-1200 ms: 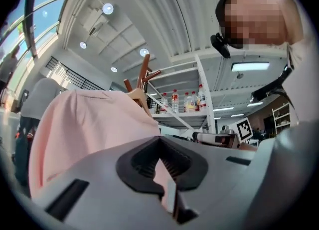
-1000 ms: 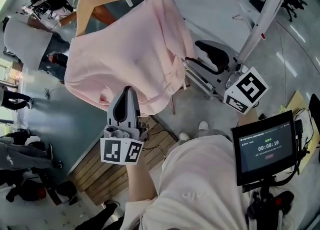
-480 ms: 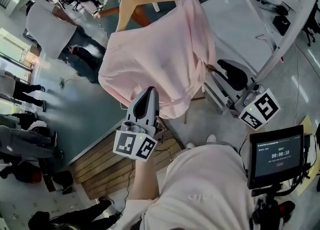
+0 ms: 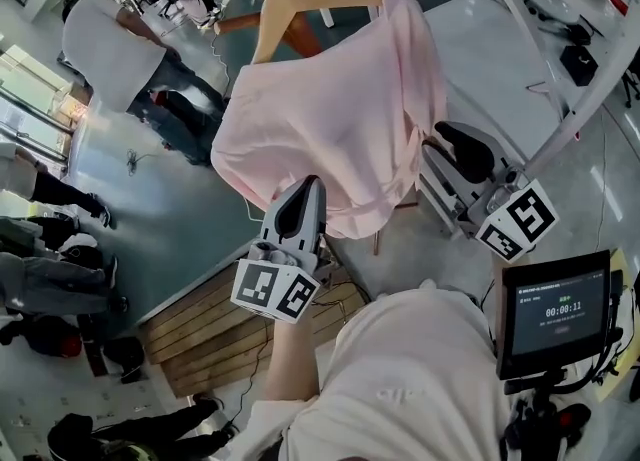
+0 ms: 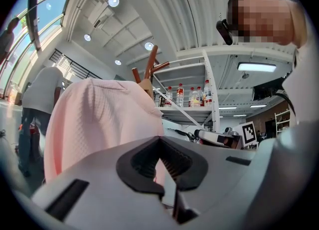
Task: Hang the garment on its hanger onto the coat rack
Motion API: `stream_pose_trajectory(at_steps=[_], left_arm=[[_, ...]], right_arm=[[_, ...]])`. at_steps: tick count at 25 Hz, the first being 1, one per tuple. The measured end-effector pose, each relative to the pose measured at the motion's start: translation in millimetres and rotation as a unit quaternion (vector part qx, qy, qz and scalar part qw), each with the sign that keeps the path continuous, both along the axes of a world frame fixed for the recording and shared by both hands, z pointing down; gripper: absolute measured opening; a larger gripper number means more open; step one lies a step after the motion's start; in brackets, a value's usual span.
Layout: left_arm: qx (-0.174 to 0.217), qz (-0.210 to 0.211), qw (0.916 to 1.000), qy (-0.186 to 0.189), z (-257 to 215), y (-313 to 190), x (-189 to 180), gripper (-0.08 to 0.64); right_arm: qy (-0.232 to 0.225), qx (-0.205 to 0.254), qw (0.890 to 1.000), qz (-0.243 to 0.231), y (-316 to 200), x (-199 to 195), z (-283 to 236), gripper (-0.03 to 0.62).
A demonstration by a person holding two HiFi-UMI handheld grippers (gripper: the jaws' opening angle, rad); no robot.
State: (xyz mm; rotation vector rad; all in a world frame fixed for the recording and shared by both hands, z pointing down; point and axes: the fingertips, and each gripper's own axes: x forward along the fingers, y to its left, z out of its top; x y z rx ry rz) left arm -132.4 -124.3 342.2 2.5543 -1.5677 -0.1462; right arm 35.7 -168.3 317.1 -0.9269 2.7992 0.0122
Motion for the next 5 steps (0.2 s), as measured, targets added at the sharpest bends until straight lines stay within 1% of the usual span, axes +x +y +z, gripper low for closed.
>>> stream_pose_trajectory(at_steps=[5], left_arm=[[-0.006,0.001,1.0,0.001,5.2,-1.4,1.7,0.006]], right_arm=[[-0.005,-0.004,1.0,0.001,-4.6,1.0,2.6,0.138]])
